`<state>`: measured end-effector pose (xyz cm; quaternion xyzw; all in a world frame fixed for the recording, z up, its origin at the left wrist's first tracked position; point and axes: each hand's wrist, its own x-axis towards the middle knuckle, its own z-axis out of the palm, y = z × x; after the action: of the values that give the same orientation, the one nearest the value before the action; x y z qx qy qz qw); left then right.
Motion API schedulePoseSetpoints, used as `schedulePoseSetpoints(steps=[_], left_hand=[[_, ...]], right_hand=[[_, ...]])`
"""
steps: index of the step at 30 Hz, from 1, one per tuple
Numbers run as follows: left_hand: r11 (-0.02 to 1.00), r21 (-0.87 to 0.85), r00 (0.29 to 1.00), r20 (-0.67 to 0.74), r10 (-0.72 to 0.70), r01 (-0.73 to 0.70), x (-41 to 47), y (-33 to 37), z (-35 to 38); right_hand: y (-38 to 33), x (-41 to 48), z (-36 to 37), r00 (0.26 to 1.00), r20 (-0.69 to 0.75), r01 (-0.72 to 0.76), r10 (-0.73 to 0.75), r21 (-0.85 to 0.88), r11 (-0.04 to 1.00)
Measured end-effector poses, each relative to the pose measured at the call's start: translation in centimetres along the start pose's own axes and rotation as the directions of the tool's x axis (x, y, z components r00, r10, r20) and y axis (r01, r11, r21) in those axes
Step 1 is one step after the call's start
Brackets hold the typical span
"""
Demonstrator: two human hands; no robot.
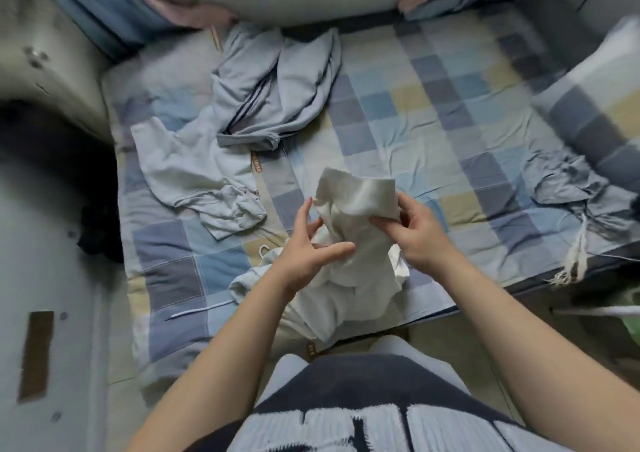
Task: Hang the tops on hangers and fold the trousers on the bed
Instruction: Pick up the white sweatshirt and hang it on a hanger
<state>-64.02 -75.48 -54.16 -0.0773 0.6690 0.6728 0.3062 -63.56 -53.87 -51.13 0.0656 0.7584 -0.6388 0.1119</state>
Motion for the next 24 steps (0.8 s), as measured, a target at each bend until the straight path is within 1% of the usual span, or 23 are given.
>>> schedulePoseSetpoints(steps=[2,3,4,5,6,8,9,10,11,13,16,18,19,20,21,22,23,24], left_hand=[[0.995,0.042,0.996,-0.020,0.089,-0.088,-0.3,2.4,-0.3],[0.987,0.073,0.989,-0.023,0.144,-0.142,-0.4,3.5,-0.5],[0.970,0.127,0.976,-0.032,0.215,-0.209,-0.7,4.8,-0.6],[0.932,0.225,0.954,-0.033,0.299,-0.285,-0.9,5.9,-0.8],[0.861,0.360,0.920,-0.012,0.391,-0.361,-1.2,7.1,-1.0],[0.631,0.606,0.835,0.106,0.540,-0.485,-1.6,9.6,-1.0],[0.525,0.672,0.800,0.173,0.574,-0.522,-1.8,10.8,-1.0],[0.458,0.697,0.774,0.223,0.593,-0.551,-1.8,12.1,-0.9],[0.422,0.700,0.753,0.253,0.607,-0.576,-1.9,13.4,-0.9],[0.400,0.678,0.709,0.258,0.656,-0.617,-2.2,16.0,-0.8],[0.430,0.644,0.637,0.118,0.762,-0.633,-2.6,19.5,-1.0],[0.425,0.604,0.548,0.023,0.836,-0.674,-3.1,22.0,-1.0],[0.438,0.564,0.524,-0.011,0.852,-0.700,-3.4,23.5,-0.9],[0.457,0.508,0.517,-0.025,0.856,-0.731,-3.7,25.1,-0.8],[0.451,0.474,0.508,-0.010,0.861,-0.756,-4.0,26.8,-0.9],[0.414,0.469,0.480,0.024,0.877,-0.780,-4.6,28.4,-0.9],[0.362,0.488,0.448,0.067,0.892,-0.794,-5.2,29.9,-1.1],[0.317,0.512,0.425,0.104,0.899,-0.798,-5.8,31.4,-1.2]], right_hand=[[-3.0,-1.2,0.2,0.997,0.051,0.066,-0.065,-0.032,0.997],[-4.4,-1.7,0.0,0.992,0.085,0.098,-0.092,-0.074,0.992],[-5.7,-2.2,-0.2,0.985,0.125,0.136,-0.120,-0.128,0.982],[-6.9,-2.6,-0.6,0.975,0.166,0.180,-0.148,-0.196,0.964],[-8.1,-3.0,-1.0,0.964,0.201,0.227,-0.176,-0.270,0.936],[-10.2,-3.5,-2.0,0.943,0.244,0.306,-0.225,-0.377,0.874],[-11.1,-3.5,-2.5,0.935,0.250,0.337,-0.251,-0.402,0.851],[-12.0,-3.5,-3.0,0.928,0.250,0.361,-0.277,-0.416,0.835],[-12.8,-3.3,-3.4,0.921,0.242,0.383,-0.305,-0.422,0.822],[-14.6,-2.9,-4.2,0.905,0.206,0.425,-0.372,-0.419,0.802],[-17.3,-1.9,-4.7,0.876,0.134,0.476,-0.463,-0.395,0.786],[-18.8,-0.7,-4.7,0.854,0.097,0.496,-0.511,-0.446,0.745],[-19.6,-0.1,-4.7,0.845,0.088,0.497,-0.528,-0.495,0.713],[-20.7,0.5,-4.6,0.840,0.101,0.498,-0.532,-0.532,0.685],[-21.8,1.1,-4.5,0.838,0.140,0.512,-0.527,-0.536,0.671],[-23.0,1.6,-4.3,0.831,0.201,0.545,-0.520,-0.485,0.684],[-24.1,1.9,-4.0,0.814,0.258,0.580,-0.520,-0.397,0.711],[-25.3,2.2,-3.7,0.803,0.285,0.593,-0.524,-0.300,0.747]])
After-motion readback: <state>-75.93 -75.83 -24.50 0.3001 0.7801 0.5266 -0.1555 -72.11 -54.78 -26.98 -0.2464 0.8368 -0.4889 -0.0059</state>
